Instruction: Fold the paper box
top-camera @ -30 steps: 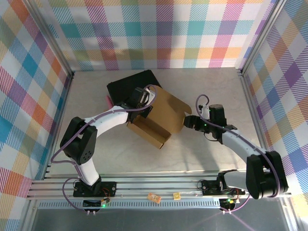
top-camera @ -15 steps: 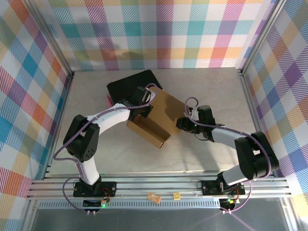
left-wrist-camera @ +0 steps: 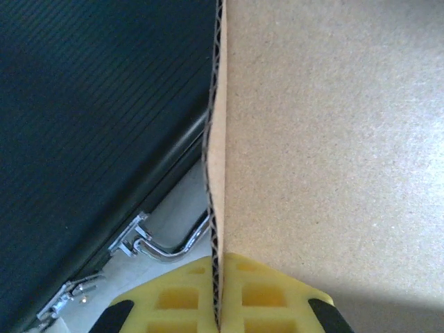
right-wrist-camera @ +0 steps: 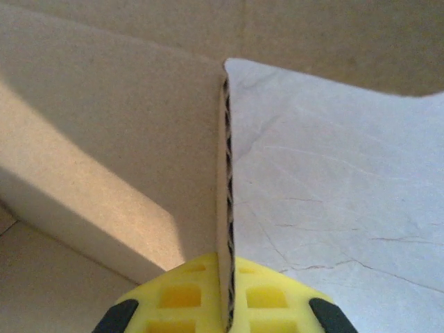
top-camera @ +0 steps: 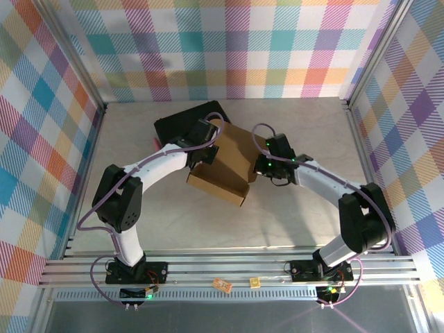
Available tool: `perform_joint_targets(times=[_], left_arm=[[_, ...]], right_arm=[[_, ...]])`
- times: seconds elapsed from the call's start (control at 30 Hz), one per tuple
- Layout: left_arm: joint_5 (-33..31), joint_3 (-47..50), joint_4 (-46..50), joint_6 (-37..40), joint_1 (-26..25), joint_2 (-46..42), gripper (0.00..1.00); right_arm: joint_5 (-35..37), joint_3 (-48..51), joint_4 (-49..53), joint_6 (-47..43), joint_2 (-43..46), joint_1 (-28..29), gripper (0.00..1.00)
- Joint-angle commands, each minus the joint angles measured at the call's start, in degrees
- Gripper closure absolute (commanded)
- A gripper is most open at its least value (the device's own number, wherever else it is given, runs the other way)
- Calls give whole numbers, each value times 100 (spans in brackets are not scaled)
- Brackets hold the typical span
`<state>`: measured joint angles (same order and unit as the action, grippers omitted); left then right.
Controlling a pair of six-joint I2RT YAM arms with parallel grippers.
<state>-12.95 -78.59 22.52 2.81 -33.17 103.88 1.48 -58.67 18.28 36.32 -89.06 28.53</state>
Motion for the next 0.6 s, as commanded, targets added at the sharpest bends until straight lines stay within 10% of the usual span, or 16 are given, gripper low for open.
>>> perform_joint_targets(times=[0.0, 0.23, 0.57], left_arm=[[-172, -213, 433, -530, -271, -96, 100], [-933, -328, 642, -1155, -697, -19, 100], [-1391, -232, 473, -2102, -738, -16, 100]], right_arm=[[1291, -954, 1869, 518, -458, 407, 100], [2456, -2642, 4034, 2416, -1377, 1216, 100], [2743, -3112, 3848, 2799, -1577, 1505, 100]])
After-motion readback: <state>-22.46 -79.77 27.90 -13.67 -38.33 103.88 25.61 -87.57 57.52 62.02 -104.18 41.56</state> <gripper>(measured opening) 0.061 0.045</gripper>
